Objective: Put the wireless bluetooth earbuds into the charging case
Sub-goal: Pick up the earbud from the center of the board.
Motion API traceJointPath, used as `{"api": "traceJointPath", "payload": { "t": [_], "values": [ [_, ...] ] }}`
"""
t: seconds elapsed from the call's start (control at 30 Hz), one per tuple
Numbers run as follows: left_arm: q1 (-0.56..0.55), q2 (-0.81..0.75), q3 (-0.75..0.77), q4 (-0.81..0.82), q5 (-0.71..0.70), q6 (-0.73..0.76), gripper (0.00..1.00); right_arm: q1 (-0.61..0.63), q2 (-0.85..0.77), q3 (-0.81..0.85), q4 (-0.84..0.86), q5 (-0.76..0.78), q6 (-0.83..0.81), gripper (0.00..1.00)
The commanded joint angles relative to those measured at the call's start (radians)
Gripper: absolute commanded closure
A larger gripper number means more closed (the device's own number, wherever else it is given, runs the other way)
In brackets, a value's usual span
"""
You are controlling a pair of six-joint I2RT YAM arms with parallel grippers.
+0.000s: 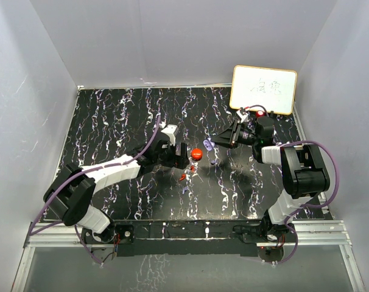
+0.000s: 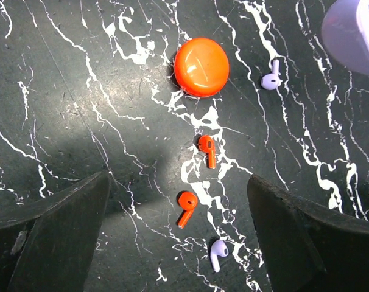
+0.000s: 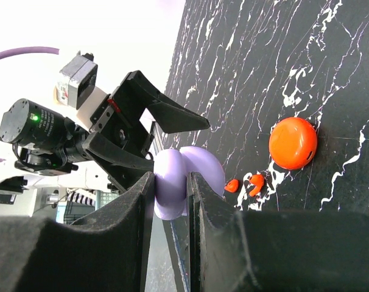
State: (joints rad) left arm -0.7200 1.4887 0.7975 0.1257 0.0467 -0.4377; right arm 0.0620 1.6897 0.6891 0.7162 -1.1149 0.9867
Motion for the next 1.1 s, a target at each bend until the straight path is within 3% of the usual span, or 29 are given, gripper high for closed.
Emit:
{"api": "traceJointPath", "payload": {
  "t": [0.0,0.27,0.47,0.67,0.77,1.07],
  "values": [
    [-0.025,-0.037,-0.006,-0.038,-0.016,0.033,0.09,-0.011,-0.021,-0.014,0.068,-0.016,0.008,1.0],
    [-0.129,-0.072,-0.003,-0.129,-0.128,0.005,0.21,-0.022,-0.025,-0.007,0.069,-0.016,0.009,1.0],
    [-0.196,-0.094,-0.008,-0.215,-0.27,-0.126,0.18,-0.021,-0.025,-0.007,0.068,-0.017,0.007,1.0],
    [-0.301,-0.03,0.061,-0.316,-0.398,-0.17,0.27,-0.022,-0.029,-0.008,0.068,-0.017,0.006,1.0],
    [-0.343,0.004,0.078,-0.33,-0.427,-0.186,0.35,-0.024,-0.033,-0.01,0.068,-0.018,0.006,1.0],
    [-0.392,0.061,0.089,-0.343,-0.452,-0.216,0.44,-0.029,-0.043,-0.014,0.069,-0.019,0.004,1.0]
  ]
}}
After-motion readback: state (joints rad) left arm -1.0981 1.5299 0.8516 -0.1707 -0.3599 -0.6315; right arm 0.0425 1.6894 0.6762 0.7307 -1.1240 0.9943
